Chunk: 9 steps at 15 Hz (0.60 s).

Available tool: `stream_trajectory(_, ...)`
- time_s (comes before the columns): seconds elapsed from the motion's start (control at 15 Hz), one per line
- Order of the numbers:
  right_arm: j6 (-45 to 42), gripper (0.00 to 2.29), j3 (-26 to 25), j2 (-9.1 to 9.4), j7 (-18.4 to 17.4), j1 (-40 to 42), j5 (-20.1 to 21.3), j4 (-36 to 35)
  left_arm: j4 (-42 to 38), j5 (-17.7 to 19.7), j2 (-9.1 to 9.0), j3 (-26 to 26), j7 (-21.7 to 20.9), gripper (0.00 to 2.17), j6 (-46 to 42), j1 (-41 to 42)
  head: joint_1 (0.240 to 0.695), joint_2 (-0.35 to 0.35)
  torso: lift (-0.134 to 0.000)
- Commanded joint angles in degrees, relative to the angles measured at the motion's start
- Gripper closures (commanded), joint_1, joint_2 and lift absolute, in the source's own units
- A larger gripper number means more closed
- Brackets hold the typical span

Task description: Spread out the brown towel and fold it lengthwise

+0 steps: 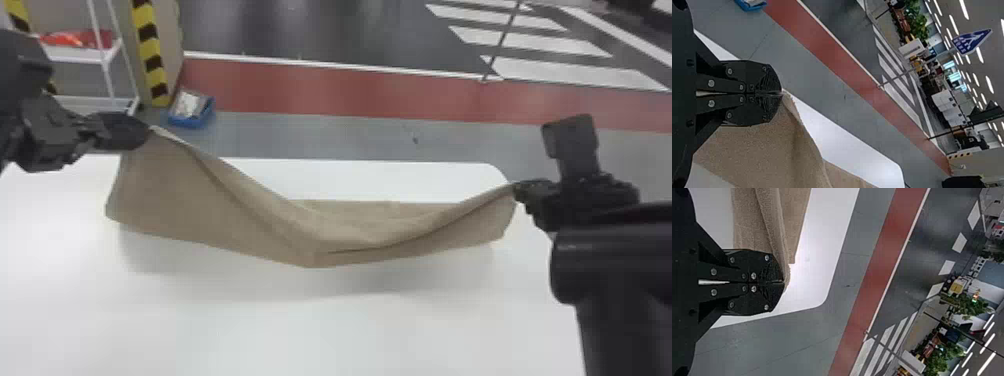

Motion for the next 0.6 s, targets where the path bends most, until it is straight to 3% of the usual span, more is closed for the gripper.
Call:
stream_trajectory(0.0, 0.09, 1.35, 0.33, -0.75, 0.00, -3.57, -0.23, 2.33, 2.79, -1.65, -0.71, -1.13, 0.31, 1.29, 0.35, -4.53, 0.614, -0.197, -0.124)
stream_trajectory(0.27, 4.66, 1.35, -0.90, -3.65, 1.14, -2.25, -3.49, -1.36, -0.73, -0.06, 0.17, 3.88, -1.36, 1.29, 2.81, -2.68, 0.547, -0.191, -0.124)
stream_trajectory(0.33, 4.49, 1.35, -2.30, -4.53, 1.41, 1.79, -4.54, -5.14, -3.54, 1.08, 1.58, 6.70, -2.07, 1.29, 2.81, 0.83, 0.544, -0.189, -0.124)
stream_trajectory(0.47, 3.96, 1.35, -7.49, -4.62, 1.58, 9.44, -7.79, -11.20, -9.16, 3.98, 4.57, 11.97, -3.12, 1.29, 2.28, 8.74, 0.554, -0.179, -0.124)
stream_trajectory(0.53, 3.79, 1.35, -10.74, -4.53, 2.20, 12.95, -9.81, -14.37, -12.15, 5.65, 5.71, 15.66, -3.65, 1.29, 1.23, 13.84, 0.589, -0.166, -0.124)
